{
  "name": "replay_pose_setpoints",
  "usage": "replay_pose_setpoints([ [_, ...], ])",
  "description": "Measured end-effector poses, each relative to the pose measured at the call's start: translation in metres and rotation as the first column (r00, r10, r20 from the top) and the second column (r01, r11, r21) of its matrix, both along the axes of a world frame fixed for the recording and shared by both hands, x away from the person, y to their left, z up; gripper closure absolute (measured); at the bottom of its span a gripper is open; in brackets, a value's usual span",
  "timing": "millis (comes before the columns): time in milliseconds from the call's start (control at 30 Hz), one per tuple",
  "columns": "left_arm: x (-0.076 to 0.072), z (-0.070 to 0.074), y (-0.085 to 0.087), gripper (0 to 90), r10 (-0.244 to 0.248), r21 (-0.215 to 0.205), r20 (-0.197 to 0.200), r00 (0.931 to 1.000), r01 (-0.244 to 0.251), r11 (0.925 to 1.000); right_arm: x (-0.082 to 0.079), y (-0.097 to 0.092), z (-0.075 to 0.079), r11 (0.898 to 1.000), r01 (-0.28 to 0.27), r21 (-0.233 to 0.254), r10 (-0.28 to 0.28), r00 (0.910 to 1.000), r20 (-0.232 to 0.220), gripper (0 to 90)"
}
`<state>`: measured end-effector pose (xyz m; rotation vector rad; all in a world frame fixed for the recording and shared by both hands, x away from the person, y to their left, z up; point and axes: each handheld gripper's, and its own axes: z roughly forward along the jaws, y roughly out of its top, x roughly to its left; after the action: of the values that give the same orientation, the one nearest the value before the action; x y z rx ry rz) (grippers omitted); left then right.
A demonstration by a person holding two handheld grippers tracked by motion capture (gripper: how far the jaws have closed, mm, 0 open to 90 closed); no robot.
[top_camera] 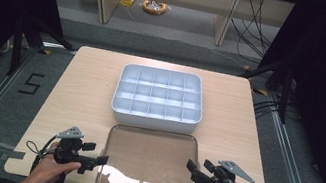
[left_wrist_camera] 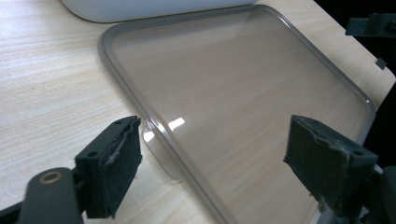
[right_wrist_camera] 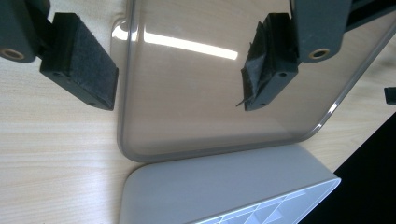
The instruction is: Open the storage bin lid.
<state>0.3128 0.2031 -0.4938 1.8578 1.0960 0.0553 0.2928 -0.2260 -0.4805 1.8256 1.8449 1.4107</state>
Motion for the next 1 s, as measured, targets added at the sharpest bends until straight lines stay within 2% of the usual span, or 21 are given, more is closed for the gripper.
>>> replay_pose_setpoints([
  [33, -0.002, 0.000, -0.001, 14.7, 0.008, -0.008, 0.003, 1.0000, -0.008, 0.9999, -0.002, 0.001, 0.001, 1.000, -0.003, 0.008, 0.004, 0.9999, -0.012, 27.1],
  [67, -0.003, 0.000, 0.000, 14.9, 0.003, -0.006, 0.002, 1.0000, -0.003, 1.0000, 0.002, -0.005, -0.005, 0.997, -0.044, -0.068, 0.050, 0.9956, 0.080, 26.5],
  [167, -0.008, 0.000, 0.001, 14.7, -0.005, -0.012, 0.001, 1.0000, 0.005, 0.9999, -0.004, -0.003, -0.006, 0.997, -0.046, -0.064, 0.051, 0.9958, 0.077, 26.3],
  [200, -0.010, 0.000, 0.001, 14.7, -0.005, -0.012, 0.004, 1.0000, 0.005, 0.9999, -0.006, -0.003, -0.006, 0.997, -0.052, -0.058, 0.056, 0.9957, 0.074, 26.3],
  [233, -0.012, 0.000, 0.001, 14.7, 0.000, -0.024, -0.001, 1.0000, 0.000, 0.9997, -0.013, 0.002, -0.003, 1.000, -0.011, 0.004, 0.011, 0.9999, -0.010, 26.3],
  [267, -0.014, -0.001, 0.001, 14.7, -0.001, -0.020, 0.001, 1.0000, 0.001, 0.9998, -0.010, -0.003, -0.007, 0.997, -0.050, -0.057, 0.054, 0.9958, 0.074, 26.3],
  [300, -0.016, -0.001, 0.001, 14.7, -0.002, -0.023, -0.002, 1.0000, 0.002, 0.9997, -0.018, 0.003, -0.002, 1.000, -0.006, 0.012, 0.006, 0.9996, -0.026, 26.3],
  [333, -0.018, -0.002, 0.002, 14.7, -0.002, -0.026, 0.000, 1.0000, 0.002, 0.9997, -0.021, 0.004, -0.001, 1.000, 0.000, 0.024, 0.001, 0.9989, -0.047, 26.3],
  [400, -0.022, -0.002, 0.002, 14.7, -0.002, -0.026, -0.007, 1.0000, 0.002, 0.9996, -0.025, 0.003, -0.003, 1.000, -0.004, 0.008, 0.004, 0.9996, -0.027, 26.3],
  [433, -0.023, -0.002, 0.003, 14.7, -0.002, -0.025, -0.004, 1.0000, 0.001, 0.9997, -0.029, 0.003, -0.001, 1.000, 0.003, 0.015, -0.002, 0.9980, -0.063, 26.3],
  [467, -0.025, -0.001, 0.003, 14.7, -0.004, -0.026, -0.001, 1.0000, 0.004, 0.9997, -0.030, 0.003, -0.002, 1.000, -0.006, 0.029, 0.007, 0.9981, -0.061, 26.3],
  [500, -0.027, -0.001, 0.003, 14.7, -0.003, -0.028, 0.003, 1.0000, 0.003, 0.9996, -0.030, 0.000, -0.006, 1.000, -0.025, -0.015, 0.025, 0.9997, -0.003, 26.3],
  [533, -0.029, -0.001, 0.004, 14.7, -0.004, -0.021, 0.007, 1.0000, 0.004, 0.9998, -0.035, 0.002, -0.002, 0.999, -0.015, 0.031, 0.017, 0.9968, -0.077, 26.3],
  [567, -0.030, -0.002, 0.004, 14.7, -0.004, -0.023, 0.009, 1.0000, 0.004, 0.9997, -0.030, -0.005, -0.009, 0.996, -0.067, -0.062, 0.070, 0.9964, 0.049, 26.4],
  [600, -0.032, -0.002, 0.004, 14.7, -0.003, -0.022, 0.008, 1.0000, 0.003, 0.9998, -0.032, -0.005, -0.010, 0.996, -0.070, -0.061, 0.073, 0.9962, 0.048, 26.3],
  [633, -0.032, -0.002, 0.004, 14.7, -0.003, -0.022, 0.008, 1.0000, 0.003, 0.9998, -0.041, 0.002, -0.003, 0.999, -0.022, 0.034, 0.025, 0.9962, -0.084, 26.3],
  [667, -0.034, -0.002, 0.005, 14.7, -0.007, -0.027, 0.006, 1.0000, 0.007, 0.9996, -0.040, -0.001, -0.006, 0.999, -0.038, 0.002, 0.038, 0.9987, -0.033, 26.3],
  [767, -0.036, -0.002, 0.006, 14.7, -0.004, -0.026, 0.009, 1.0000, 0.004, 0.9996, -0.045, -0.001, -0.006, 1.000, -0.021, -0.006, 0.020, 0.9982, -0.056, 26.3],
  [800, -0.036, -0.002, 0.006, 14.7, -0.004, -0.028, 0.005, 1.0000, 0.004, 0.9996, -0.040, -0.008, -0.012, 0.994, -0.073, -0.084, 0.077, 0.9961, 0.044, 26.4],
  [867, -0.037, -0.003, 0.006, 14.7, -0.006, -0.029, 0.004, 1.0000, 0.006, 0.9995, -0.044, -0.007, -0.010, 0.997, -0.060, -0.056, 0.060, 0.9982, 0.002, 26.4],
  [1000, -0.039, -0.003, 0.006, 14.8, -0.007, -0.026, -0.002, 1.0000, 0.007, 0.9996, -0.045, -0.008, -0.012, 0.997, -0.071, -0.035, 0.072, 0.9973, 0.015, 26.3],
])
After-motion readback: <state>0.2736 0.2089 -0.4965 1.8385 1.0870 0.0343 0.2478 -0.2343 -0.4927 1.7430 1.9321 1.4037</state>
